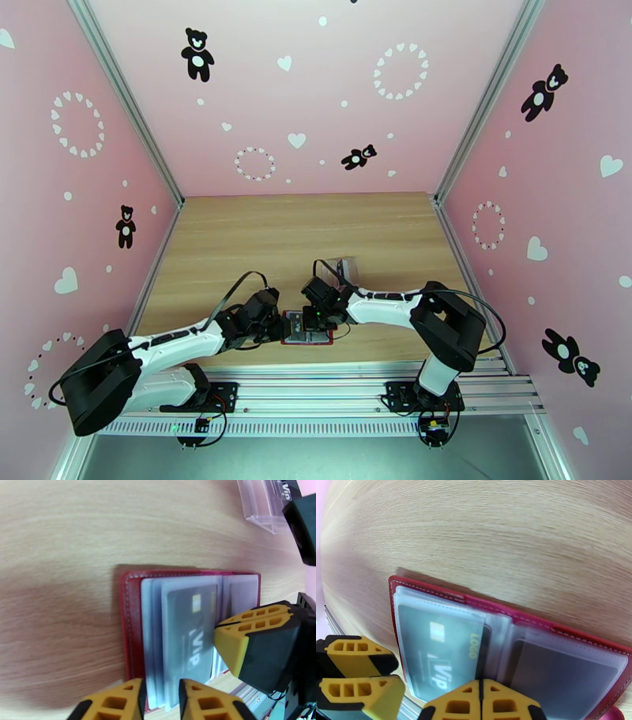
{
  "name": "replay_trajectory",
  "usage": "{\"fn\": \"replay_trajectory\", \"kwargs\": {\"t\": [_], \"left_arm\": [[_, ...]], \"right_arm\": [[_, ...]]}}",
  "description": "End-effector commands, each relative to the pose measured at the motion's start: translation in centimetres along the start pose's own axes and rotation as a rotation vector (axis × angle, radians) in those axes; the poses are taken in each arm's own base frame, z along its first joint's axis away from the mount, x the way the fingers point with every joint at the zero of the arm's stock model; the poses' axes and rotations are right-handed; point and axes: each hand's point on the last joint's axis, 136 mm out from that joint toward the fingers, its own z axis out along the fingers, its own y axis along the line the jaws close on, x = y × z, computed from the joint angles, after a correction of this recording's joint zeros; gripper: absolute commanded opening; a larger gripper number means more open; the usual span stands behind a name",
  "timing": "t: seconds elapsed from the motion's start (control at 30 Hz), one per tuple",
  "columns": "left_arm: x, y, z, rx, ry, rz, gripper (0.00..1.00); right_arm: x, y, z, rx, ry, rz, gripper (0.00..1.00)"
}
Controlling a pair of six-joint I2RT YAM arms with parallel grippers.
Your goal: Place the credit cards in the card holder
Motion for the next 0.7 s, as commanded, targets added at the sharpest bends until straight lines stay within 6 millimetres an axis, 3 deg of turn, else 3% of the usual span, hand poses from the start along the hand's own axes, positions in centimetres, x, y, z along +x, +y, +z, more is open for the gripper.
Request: {"fn": "replay_trajectory", "kwargs": {"t": [0.0, 0.67], "left_arm": [[-0.55, -2.08, -0.13, 0.064, -0.001, 0.006, 0.29], [-0.45, -1.35, -0.19, 0.036, -0.007, 0.008, 0.28]], "right_arm": [[1.45, -2.24, 1.18, 0.066, 0.047, 0.006, 0.04], [1.43, -2.13, 0.98, 0.061, 0.045, 0.005, 0.04]]}}
